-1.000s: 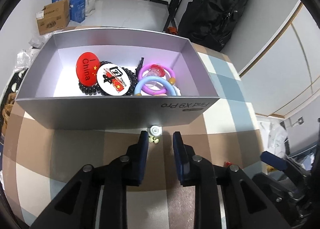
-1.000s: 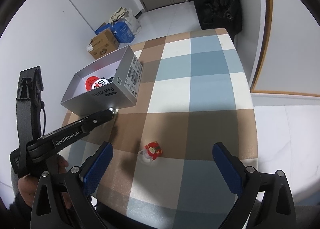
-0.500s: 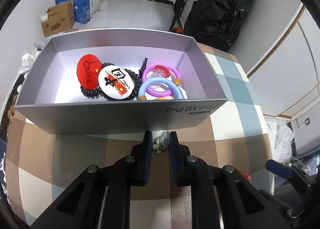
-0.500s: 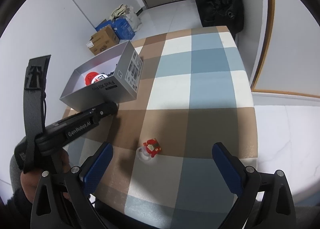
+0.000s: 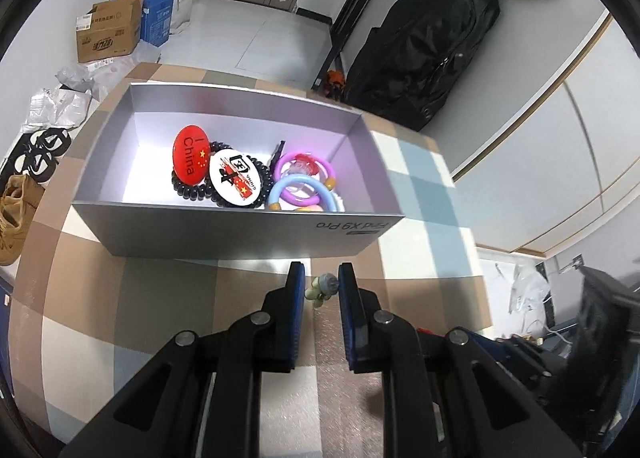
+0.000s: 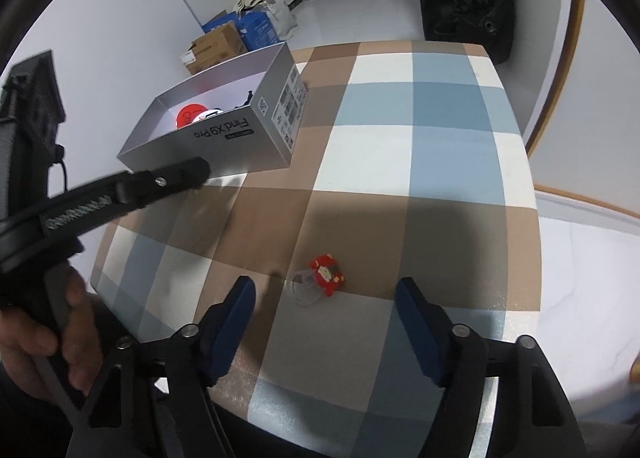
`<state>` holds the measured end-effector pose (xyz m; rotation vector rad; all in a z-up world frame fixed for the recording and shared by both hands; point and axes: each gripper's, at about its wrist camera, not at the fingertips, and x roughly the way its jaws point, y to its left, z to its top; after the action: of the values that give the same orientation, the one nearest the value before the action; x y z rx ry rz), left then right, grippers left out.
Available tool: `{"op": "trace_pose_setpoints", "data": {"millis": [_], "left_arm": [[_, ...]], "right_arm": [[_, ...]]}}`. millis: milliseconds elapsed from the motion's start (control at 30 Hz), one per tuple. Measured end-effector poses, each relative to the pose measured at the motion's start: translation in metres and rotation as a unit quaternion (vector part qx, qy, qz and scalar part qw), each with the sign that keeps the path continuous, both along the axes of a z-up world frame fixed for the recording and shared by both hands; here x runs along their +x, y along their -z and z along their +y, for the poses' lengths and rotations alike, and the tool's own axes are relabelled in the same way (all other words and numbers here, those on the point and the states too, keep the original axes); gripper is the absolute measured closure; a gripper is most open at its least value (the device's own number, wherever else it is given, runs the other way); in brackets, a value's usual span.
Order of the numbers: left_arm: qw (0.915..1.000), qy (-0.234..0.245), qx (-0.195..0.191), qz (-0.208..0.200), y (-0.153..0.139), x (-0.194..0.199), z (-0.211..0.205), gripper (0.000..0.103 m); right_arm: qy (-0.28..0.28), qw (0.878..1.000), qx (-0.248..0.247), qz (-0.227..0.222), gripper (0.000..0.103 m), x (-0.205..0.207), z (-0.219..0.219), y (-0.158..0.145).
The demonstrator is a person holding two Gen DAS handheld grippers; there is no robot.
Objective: Organize jewelry
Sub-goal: 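Grasp the small white figurine with the left tool, then grasp the small red figure with the right tool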
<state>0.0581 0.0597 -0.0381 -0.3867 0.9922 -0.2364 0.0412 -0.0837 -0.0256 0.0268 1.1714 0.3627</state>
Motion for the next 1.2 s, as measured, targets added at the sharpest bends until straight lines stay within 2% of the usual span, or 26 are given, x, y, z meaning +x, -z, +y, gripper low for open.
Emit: {"op": "trace_pose_setpoints", "data": {"millis": [133,333,400,500,600,633,900,1200], "left_arm": [[0.9998,0.001,-0.019,0.000,-0.003,-0.001,0.002,0.091],[0.9998,-0.008,-0.018,-0.006,-0.008,-0.002,0.009,0.091],[0.9997,-0.013,-0.022,-0.006,-0.009,-0.002,0.012,0.091],[0.9994,-0.021,-0.026,-0.008,-0.011,-0.002,0.015,0.091],[0.9995,-0.021,-0.021,-0.013,-0.015,-0.002,0.015,0.091],[0.9994,-0.020,-0.020,-0.017,-0.017,-0.003,0.014,0.091],[0.9989,-0.025,-0.024,-0.031,-0.023,-0.003,0.022,0.091],[0.9986,-0.032,-0.030,-0.028,-0.022,0.005,0.032,0.091]], "right_arm": [[-0.007,1.000,0.002,-0.002,0.035,0.000,0.005,0.001],[-0.017,1.000,-0.018,-0.013,0.042,0.001,0.014,0.002],[-0.017,1.000,-0.014,-0.011,0.060,0.001,0.015,0.002],[-0.015,0.999,-0.026,-0.015,0.073,0.001,0.016,0.002],[-0.013,1.000,-0.020,-0.016,0.075,0.002,0.015,0.002],[-0.010,1.000,-0.013,-0.014,0.082,0.003,0.014,0.002],[-0.008,0.999,-0.010,-0.035,0.083,0.005,0.019,-0.005],[-0.024,0.997,0.035,-0.069,0.083,0.016,0.036,-0.028]]}}
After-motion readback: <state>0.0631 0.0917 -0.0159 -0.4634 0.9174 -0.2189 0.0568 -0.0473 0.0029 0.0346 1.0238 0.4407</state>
